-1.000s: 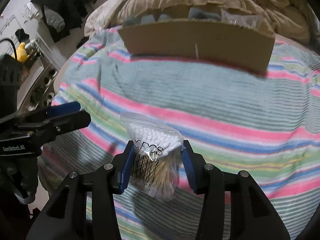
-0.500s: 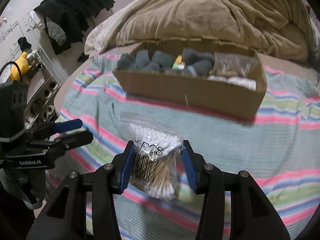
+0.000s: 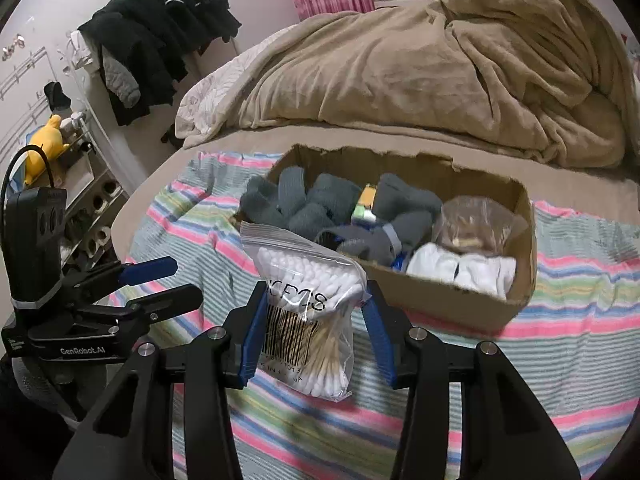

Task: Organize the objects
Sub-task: 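Lower the cotton swab bag into the box and open the right gripper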

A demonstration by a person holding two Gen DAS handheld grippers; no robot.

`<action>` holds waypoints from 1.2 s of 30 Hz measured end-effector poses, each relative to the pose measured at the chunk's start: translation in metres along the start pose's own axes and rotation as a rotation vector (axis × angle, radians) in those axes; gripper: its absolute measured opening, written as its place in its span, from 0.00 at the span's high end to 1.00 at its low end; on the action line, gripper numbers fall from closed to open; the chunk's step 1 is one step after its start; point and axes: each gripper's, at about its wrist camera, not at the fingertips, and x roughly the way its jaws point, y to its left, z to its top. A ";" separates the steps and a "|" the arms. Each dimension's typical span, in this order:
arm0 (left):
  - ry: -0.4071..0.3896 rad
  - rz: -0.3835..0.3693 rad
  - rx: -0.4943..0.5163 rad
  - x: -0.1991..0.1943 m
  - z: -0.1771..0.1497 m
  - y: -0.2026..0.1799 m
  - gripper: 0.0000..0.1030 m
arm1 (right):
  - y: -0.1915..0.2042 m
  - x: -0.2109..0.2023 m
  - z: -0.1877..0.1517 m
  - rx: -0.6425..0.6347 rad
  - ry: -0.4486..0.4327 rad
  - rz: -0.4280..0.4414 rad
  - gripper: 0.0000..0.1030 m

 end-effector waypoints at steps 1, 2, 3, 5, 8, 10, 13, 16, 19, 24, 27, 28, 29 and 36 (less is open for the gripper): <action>-0.004 0.000 0.002 0.000 0.002 0.000 0.26 | 0.000 0.000 0.003 -0.001 -0.004 -0.001 0.53; -0.009 -0.001 0.004 0.001 0.005 0.000 0.26 | 0.000 0.001 0.006 -0.003 -0.008 -0.003 0.53; -0.016 -0.001 0.007 0.001 0.009 0.001 0.26 | 0.000 0.001 0.010 -0.005 -0.013 -0.004 0.53; -0.029 -0.001 0.011 0.001 0.015 0.002 0.26 | 0.000 0.001 0.016 -0.010 -0.024 -0.006 0.53; -0.047 0.002 0.008 0.000 0.022 0.005 0.26 | -0.001 0.002 0.029 -0.020 -0.043 -0.011 0.53; -0.057 0.003 0.005 0.000 0.026 0.008 0.26 | -0.002 0.005 0.039 -0.027 -0.056 -0.011 0.53; -0.066 0.013 0.007 0.001 0.033 0.011 0.26 | -0.001 0.009 0.055 -0.047 -0.075 -0.015 0.53; -0.078 0.020 0.010 0.002 0.039 0.013 0.26 | -0.001 0.017 0.069 -0.060 -0.082 -0.018 0.53; -0.087 0.032 0.008 0.005 0.046 0.018 0.26 | -0.003 0.027 0.077 -0.064 -0.078 -0.019 0.53; -0.085 0.048 0.000 0.016 0.054 0.026 0.26 | -0.013 0.048 0.076 -0.021 -0.056 -0.019 0.53; -0.072 0.051 -0.004 0.024 0.055 0.029 0.26 | -0.020 0.064 0.072 -0.009 -0.029 -0.030 0.53; -0.068 0.049 -0.004 0.026 0.054 0.029 0.26 | -0.023 0.070 0.070 -0.004 -0.017 -0.037 0.53; -0.064 0.048 -0.004 0.028 0.054 0.029 0.26 | -0.025 0.077 0.069 0.004 -0.002 -0.041 0.53; -0.035 0.042 -0.007 0.039 0.048 0.028 0.26 | -0.036 0.103 0.056 0.008 0.036 -0.122 0.52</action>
